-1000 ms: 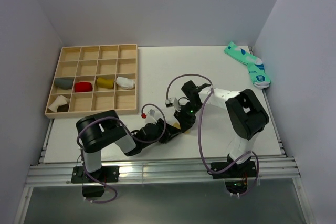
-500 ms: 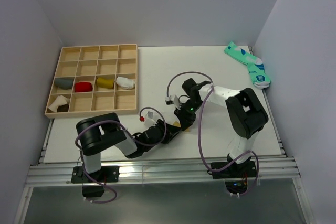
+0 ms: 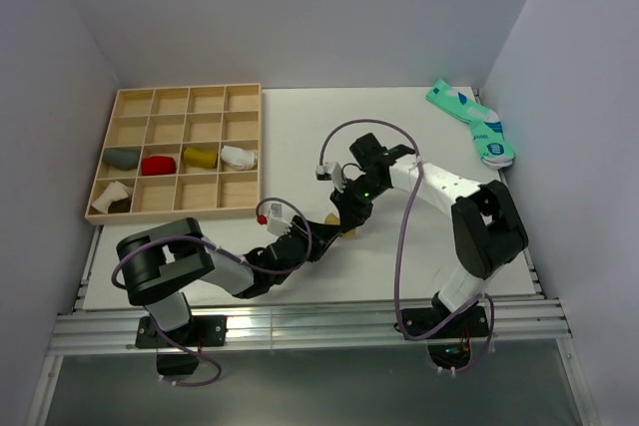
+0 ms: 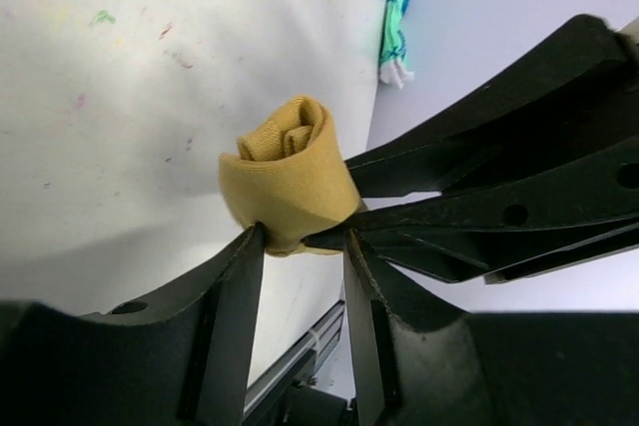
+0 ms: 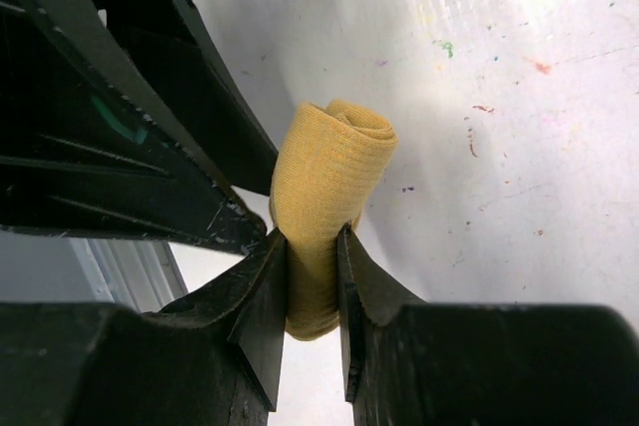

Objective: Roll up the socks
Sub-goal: Pick up the sock at the center of the board, then place the sock in the storage box.

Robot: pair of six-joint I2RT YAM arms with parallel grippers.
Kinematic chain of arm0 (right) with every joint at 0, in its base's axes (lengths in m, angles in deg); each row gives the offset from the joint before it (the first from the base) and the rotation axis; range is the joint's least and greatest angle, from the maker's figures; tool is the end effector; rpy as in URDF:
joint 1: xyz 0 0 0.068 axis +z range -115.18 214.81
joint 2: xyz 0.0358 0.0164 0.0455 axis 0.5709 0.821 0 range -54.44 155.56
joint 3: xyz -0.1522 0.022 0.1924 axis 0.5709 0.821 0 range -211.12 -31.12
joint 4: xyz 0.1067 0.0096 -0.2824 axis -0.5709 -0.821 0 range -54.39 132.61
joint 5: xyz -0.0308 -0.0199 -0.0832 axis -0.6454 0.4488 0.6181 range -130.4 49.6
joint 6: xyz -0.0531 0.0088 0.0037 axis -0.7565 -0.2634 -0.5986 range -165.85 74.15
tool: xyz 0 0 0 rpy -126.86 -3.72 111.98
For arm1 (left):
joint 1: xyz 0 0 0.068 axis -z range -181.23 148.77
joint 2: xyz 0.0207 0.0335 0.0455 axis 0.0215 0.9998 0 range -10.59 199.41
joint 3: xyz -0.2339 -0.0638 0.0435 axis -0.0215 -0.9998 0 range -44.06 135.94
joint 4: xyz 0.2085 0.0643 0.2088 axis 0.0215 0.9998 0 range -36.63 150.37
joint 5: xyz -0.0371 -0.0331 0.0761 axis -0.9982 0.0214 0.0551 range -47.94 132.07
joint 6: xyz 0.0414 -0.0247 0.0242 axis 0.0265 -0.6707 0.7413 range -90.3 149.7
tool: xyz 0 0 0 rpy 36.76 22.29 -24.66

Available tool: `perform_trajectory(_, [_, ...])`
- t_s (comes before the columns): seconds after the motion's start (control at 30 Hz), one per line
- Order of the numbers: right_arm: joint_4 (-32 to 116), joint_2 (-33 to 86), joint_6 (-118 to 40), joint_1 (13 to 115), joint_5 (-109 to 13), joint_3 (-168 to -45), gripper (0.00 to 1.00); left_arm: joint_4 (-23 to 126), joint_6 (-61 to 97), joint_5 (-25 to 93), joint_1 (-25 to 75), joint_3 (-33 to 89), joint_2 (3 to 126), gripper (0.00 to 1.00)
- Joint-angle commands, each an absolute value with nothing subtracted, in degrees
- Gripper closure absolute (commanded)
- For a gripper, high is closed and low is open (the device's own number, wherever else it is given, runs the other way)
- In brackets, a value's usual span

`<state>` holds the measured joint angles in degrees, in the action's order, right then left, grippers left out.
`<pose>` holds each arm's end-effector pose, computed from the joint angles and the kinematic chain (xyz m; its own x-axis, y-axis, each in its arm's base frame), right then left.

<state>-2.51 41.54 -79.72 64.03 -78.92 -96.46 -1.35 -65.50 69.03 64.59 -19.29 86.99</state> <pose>0.2929 0.1892 0.1548 -0.4152 -0.7318 -0.5405 -0.8995 0.2413 0.3643 0.1352 -0.2616 0.0578 -0.6224 -0.7809 -0.0540 -0.1843 0.2133 -0.9595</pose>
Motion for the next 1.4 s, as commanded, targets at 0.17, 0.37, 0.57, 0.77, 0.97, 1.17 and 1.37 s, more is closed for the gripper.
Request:
perform_trajectory(0.17, [0.6,34.68,-74.77,65.05,-80.31,-96.78,0.92,-3.58,-65.22,74.85,64.34,-19.19,80.03,0.52])
perform_trajectory(0.37, [3.32,31.78,-72.84,65.14,-76.8,-96.34,0.93,2.31,-65.13,74.67,64.51,-18.13,76.52,0.52])
perform_trajectory(0.57, [7.54,27.39,-71.25,65.66,-73.19,-94.22,0.94,3.54,-66.81,75.46,65.13,-19.19,74.05,0.51])
perform_trajectory(0.77, [7.02,26.07,-71.69,66.8,-72.39,-94.49,0.94,5.74,-65.75,75.55,65.22,-16.55,74.31,0.49])
perform_trajectory(0.97, [6.67,24.4,-71.6,68.21,-71.95,-94.14,0.94,2.48,-65.22,77.31,65.04,-17.7,73.96,0.48])
perform_trajectory(1.17, [6.84,23.61,-71.34,69.97,-71.16,-93.96,0.94,1.96,-65.3,77.57,64.51,-17.69,73.78,0.48])
perform_trajectory(1.37, [7.02,23.25,-70.99,71.29,-70.2,-93.26,0.95,-1.48,-63.55,77.57,63.99,-18.66,73.09,0.47])
